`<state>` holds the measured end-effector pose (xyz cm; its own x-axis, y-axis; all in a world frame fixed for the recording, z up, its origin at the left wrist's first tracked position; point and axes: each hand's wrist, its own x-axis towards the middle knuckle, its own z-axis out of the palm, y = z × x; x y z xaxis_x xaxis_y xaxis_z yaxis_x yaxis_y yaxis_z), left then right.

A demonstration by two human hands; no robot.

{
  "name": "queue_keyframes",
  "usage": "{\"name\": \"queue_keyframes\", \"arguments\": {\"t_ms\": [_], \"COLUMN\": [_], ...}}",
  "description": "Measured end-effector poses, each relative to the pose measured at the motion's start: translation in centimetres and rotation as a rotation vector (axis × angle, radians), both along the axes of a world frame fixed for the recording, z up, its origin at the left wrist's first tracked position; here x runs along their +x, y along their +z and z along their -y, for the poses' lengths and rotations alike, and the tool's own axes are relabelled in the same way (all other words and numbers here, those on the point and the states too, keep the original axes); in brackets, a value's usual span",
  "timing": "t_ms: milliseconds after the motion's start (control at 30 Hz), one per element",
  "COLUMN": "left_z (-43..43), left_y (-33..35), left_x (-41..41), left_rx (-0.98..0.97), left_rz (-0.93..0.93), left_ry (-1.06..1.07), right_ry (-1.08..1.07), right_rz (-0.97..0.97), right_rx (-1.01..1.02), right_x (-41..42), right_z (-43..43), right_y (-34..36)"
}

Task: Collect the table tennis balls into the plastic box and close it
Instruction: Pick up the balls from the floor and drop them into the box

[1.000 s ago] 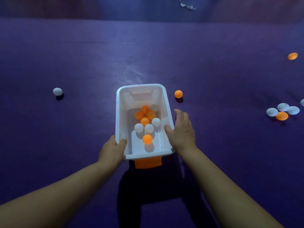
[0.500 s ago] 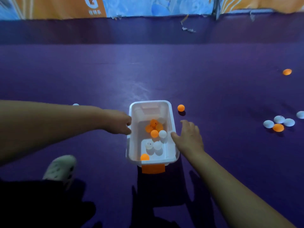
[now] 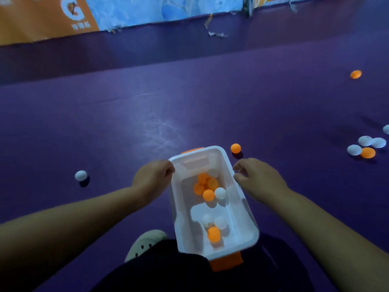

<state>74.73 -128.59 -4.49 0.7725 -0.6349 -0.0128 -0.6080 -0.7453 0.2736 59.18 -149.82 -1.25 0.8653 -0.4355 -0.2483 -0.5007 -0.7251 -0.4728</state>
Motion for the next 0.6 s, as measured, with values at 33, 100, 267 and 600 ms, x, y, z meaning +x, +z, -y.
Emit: {"name": "queue_keyframes", "arguments": {"t_ms": [33, 100, 267, 600], "left_z": [-0.4, -0.7, -2.7, -16.7], "left_y": [-0.7, -1.9, -5.0, -9.9], "left_x": [0.7, 2.6, 7.4, 19.4], "left_rx": [-0.048, -0.14, -0.25, 0.233], "left_rz": [0.03, 0.039, -0.104, -0.109], "left_ry": [-0.022, -0.066, 0.019, 0.648], "right_ry": [0.01, 0.018, 0.059, 0.073], "right_rz": [0.007, 0.026, 0.021, -0.048], "right_rx": [0.016, 0.032, 0.01, 0.065], "right_x": [0.5, 2.7, 9.7, 20.5], "right_z": [-0.2, -0.9, -3.6, -9.4], "right_y": [0.2, 0.1, -0.5, -2.2]}}
